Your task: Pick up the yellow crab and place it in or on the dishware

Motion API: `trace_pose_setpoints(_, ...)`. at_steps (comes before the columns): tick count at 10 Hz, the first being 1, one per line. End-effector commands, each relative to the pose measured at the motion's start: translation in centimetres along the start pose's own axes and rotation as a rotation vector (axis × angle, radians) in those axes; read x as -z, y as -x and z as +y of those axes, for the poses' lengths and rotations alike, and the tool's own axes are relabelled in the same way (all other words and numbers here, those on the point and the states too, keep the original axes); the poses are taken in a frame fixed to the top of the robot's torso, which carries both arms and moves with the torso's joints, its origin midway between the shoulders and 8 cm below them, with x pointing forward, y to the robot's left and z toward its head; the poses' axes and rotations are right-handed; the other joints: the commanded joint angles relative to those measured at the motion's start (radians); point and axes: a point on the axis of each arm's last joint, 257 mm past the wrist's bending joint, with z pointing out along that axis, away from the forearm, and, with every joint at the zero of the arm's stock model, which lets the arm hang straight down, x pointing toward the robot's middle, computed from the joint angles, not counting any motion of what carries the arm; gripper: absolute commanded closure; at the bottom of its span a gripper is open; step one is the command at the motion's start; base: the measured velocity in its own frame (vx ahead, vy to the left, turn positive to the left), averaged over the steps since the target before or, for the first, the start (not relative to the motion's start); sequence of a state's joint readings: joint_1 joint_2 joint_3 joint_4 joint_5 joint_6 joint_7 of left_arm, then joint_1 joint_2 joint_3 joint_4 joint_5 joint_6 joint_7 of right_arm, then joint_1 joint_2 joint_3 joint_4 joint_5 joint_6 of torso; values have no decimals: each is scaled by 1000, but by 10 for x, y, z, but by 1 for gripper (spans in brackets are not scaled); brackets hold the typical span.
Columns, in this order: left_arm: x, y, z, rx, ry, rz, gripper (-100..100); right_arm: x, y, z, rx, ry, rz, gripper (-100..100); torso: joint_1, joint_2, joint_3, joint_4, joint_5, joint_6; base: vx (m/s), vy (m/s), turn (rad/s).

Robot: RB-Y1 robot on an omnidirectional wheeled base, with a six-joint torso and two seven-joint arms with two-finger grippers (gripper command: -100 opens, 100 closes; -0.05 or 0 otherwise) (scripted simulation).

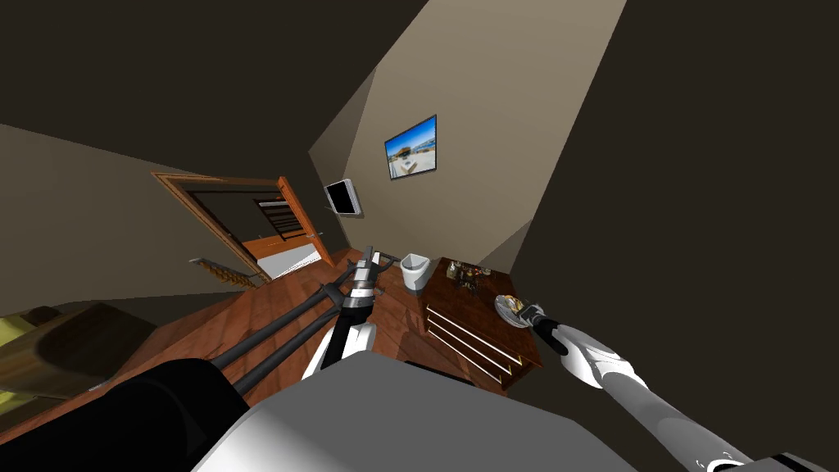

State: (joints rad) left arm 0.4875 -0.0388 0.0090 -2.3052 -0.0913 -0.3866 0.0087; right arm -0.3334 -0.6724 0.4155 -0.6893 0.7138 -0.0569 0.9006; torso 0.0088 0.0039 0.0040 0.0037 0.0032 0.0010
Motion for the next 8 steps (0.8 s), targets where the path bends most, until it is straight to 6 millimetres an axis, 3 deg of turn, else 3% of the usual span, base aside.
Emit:
trace_pose_setpoints(1, 0, 0, 0, 0, 0, 0, 0, 3, -10, -19, -11, -7, 11, -100, 0, 0, 0, 0, 0, 0, -45, 63, 100)
trace_pose_setpoints(3, 0, 0, 0, 0, 0, 0, 0, 7, -22, -44, -26, -20, 25, -100, 1, 1, 1, 0, 0, 0, -46, 65, 93)
trace_pose_setpoints(4, 0, 0, 0, 0, 0, 0, 0, 7, -19, -37, -16, -16, 21, -100, 1, 1, 1, 0, 0, 0, -15, 27, 12)
trace_pose_setpoints(5, 0, 0, 0, 0, 0, 0, 0, 7, -19, -39, -21, -16, 21, 0, -1, 0, 0, 0, 0, 0, -3, 5, -3)
trace_pose_setpoints(8, 0, 0, 0, 0, 0, 0, 0, 7, -19, -39, -21, -16, 21, 0, -3, -1, -1, 0, -1, 0, 0, 0, 0)
